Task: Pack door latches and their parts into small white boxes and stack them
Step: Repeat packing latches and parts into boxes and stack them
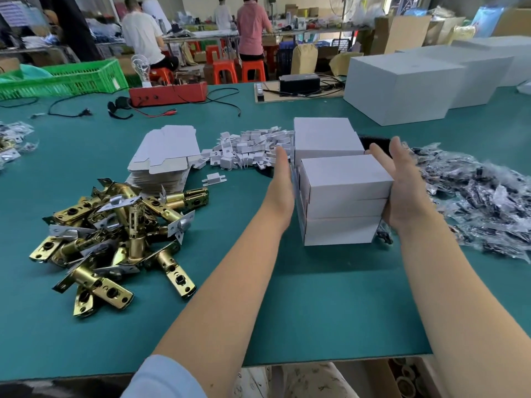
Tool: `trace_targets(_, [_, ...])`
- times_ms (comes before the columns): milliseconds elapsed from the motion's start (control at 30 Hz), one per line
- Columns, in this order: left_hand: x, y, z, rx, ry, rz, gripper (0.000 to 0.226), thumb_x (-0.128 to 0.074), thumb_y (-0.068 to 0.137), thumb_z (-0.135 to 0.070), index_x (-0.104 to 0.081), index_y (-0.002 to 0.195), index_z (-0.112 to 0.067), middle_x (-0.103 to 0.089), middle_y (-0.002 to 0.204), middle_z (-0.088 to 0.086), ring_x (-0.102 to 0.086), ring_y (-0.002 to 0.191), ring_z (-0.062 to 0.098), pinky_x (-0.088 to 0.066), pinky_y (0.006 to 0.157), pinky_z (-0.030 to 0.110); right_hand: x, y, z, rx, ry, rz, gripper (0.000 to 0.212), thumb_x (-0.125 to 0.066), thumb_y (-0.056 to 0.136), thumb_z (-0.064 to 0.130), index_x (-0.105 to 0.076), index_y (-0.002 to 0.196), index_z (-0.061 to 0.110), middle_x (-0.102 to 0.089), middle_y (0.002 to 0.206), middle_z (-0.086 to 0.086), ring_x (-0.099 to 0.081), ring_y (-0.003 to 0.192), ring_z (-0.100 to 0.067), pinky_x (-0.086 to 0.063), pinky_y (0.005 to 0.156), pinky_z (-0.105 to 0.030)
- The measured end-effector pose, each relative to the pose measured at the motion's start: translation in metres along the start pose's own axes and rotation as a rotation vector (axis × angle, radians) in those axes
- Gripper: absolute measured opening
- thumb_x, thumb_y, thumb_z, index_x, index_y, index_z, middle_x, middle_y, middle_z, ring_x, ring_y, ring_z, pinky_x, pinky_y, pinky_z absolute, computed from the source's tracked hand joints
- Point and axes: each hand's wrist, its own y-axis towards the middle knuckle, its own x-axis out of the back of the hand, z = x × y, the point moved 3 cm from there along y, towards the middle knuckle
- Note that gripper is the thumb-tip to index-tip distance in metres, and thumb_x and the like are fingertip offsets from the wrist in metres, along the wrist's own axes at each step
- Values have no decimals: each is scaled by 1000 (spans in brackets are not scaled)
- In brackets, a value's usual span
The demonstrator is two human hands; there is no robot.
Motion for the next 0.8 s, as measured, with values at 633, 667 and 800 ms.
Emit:
trace_targets(633, [-11,-8,-3,96,192,-272,57,-33,100,-49,-65,93,-3,-64,102,8,-61,98,22,-40,102,42,-1,9,-5,88,84,-28,55,-38,91,59,-54,132,26,-62,128,8,-62,114,-15,-49,92,-37])
trace_targets(667, [-10,-12,-1,71,180,-308,57,-35,100,-49,-57,66,-9,-60,59,-6,-57,70,14,-45,88,33,-1,9,-6,90,76,0,54,-37,93,58,-54,132,27,-61,130,8,-60,116,-15,-46,96,-37])
trace_targets(800, [-21,-18,2,14,80,-167,64,-25,92,-68,-65,114,-23,-65,119,-15,-54,111,-4,-39,103,34,3,12,-11,90,98,-25,54,-32,98,54,-42,143,25,-54,137,12,-54,123,-11,-39,107,-40])
